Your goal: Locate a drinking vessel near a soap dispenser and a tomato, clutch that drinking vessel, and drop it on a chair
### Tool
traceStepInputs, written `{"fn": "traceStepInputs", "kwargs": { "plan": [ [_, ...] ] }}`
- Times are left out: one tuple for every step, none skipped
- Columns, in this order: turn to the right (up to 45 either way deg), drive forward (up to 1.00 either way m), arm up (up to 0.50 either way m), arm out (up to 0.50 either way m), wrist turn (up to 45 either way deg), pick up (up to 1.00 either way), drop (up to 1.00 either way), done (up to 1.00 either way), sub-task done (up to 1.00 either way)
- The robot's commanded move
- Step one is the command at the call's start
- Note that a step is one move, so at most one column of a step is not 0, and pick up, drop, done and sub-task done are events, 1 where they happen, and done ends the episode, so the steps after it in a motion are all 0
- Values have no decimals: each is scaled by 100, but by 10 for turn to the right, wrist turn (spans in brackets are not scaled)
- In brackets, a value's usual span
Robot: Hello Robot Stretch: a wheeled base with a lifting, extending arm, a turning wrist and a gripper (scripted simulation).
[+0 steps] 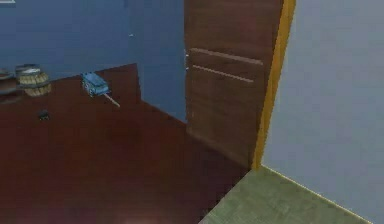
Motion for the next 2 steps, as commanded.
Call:
{"fn": "traceStepInputs", "kwargs": {
  "plan": [
    [0, 45, 0, 0, 0, 0, 0, 0, 0],
    [-420, 0, 0, 0, 0, 0, 0, 0, 0]
  ]
}}
